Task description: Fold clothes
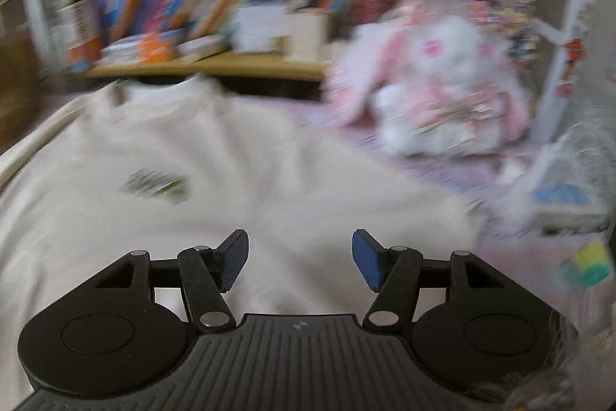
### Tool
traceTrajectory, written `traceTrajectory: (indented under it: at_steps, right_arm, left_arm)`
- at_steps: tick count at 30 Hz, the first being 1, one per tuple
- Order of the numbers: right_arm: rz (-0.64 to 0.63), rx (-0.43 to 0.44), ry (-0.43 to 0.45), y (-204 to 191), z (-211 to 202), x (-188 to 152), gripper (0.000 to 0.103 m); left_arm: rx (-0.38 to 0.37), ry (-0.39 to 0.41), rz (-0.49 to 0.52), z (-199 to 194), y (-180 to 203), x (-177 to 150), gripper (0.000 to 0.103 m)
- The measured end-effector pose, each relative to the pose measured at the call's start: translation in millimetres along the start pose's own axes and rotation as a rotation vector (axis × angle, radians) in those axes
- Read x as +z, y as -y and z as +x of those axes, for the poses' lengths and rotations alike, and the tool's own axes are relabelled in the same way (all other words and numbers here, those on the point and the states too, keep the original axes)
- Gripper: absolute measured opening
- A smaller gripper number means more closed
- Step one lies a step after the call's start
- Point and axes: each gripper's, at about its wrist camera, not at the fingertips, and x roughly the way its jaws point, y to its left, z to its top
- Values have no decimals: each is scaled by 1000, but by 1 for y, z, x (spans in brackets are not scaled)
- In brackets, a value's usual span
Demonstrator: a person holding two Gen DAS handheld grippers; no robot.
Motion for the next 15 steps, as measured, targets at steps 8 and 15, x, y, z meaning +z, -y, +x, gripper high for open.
traceTrajectory:
  at_steps: [8, 15]
  right_arm:
    - [-42, -24, -88, -43, -27, -47, 57]
    - [34, -147, -158, -61, -53, -80, 55]
  left_arm:
    - [-10, 1, -17, 52, -37, 40, 62]
    - [-29, -71, -109, 112, -73, 70, 41]
